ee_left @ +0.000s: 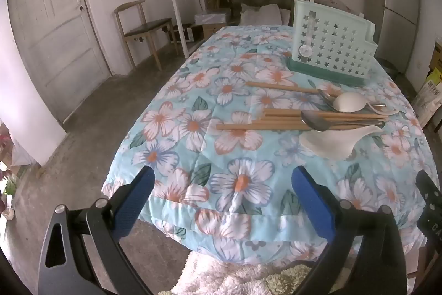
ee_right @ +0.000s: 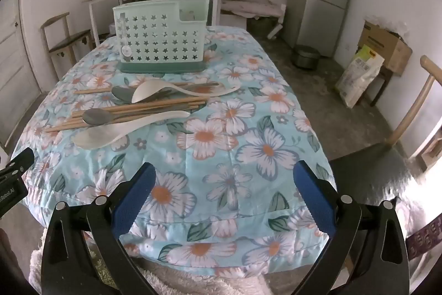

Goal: Organize utensils

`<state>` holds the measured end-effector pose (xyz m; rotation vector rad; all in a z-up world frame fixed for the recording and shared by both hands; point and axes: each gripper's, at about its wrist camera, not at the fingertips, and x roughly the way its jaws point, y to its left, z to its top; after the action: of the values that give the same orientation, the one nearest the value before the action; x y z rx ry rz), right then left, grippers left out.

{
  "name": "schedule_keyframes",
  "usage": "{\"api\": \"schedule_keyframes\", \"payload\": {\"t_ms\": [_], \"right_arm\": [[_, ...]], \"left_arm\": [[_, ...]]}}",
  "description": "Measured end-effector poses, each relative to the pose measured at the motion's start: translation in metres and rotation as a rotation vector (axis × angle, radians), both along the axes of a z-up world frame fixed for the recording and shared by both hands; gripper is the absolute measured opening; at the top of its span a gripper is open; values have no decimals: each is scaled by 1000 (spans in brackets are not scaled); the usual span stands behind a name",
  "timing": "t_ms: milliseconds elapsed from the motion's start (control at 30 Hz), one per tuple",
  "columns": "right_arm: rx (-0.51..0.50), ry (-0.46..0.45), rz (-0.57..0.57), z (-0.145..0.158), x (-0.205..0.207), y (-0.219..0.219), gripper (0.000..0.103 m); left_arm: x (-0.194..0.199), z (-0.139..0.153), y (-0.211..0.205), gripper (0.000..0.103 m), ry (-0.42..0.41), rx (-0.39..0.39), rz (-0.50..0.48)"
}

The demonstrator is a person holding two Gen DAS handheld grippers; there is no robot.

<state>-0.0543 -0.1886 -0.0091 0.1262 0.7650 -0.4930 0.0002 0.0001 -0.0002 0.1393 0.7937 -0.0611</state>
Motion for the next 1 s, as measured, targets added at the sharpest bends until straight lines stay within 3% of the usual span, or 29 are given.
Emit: {"api": "schedule_keyframes", "payload": {"t_ms": [1000], "right_arm": [[-2, -1, 2, 2, -1, 1, 95]], "left_arm": [[-1, -4, 1, 97, 17, 4, 1]]}}
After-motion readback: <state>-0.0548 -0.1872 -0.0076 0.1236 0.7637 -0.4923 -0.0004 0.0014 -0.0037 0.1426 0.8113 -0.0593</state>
